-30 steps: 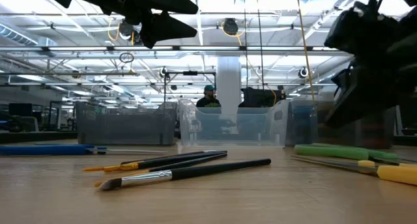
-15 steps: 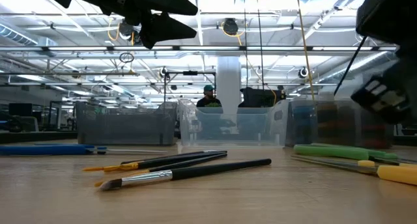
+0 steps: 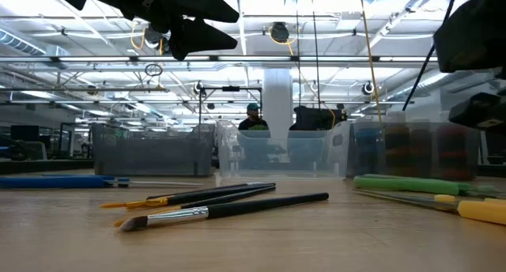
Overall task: Pick & Place Paint Supplies
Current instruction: Put the green scissors into the transparent bin
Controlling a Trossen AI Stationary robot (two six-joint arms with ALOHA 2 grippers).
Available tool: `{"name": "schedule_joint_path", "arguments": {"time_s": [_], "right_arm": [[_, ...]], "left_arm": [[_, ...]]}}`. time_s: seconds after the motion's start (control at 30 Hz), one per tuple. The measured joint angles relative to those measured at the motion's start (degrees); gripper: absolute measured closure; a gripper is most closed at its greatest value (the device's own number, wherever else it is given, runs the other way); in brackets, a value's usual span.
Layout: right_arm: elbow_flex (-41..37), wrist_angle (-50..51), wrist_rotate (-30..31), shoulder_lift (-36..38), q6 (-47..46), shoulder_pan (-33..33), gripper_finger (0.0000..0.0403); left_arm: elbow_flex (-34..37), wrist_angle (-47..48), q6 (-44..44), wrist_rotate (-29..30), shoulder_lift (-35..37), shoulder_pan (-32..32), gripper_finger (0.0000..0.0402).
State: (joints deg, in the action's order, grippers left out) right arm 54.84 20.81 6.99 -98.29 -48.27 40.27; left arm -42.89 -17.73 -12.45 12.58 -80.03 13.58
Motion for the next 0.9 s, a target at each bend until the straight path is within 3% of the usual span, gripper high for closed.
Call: {"name": "schedule_joint_path", "arguments": {"time_s": [0.13,0.33,0.57,0.7,0.9], "right_arm": [[0.2,6.7,0.6,0.3,-5.0,0.8,0.0403],[0.0,11.6,2.5,1.5,-5.4,1.6,0.0403],[-0.5,21.5,13.5,8.3,-11.3,5.6,0.0403],[-2.9,19.7,15.3,10.1,-14.3,7.0,0.0403],[-8.2,13.3,10.8,10.0,-13.8,6.1,0.0403]], "left_arm": [[0.0,0.1,-0.3,0.0,0.0,0.0,0.0131],[0.0,0.1,-0.3,0.0,0.0,0.0,0.0131],[0.0,0.4,-0.3,0.0,0.0,0.0,0.0131],[0.0,0.4,-0.6,0.0,0.0,0.0,0.0131],[0.0,0.4,-1.3,0.0,0.0,0.0,0.0131]]}}
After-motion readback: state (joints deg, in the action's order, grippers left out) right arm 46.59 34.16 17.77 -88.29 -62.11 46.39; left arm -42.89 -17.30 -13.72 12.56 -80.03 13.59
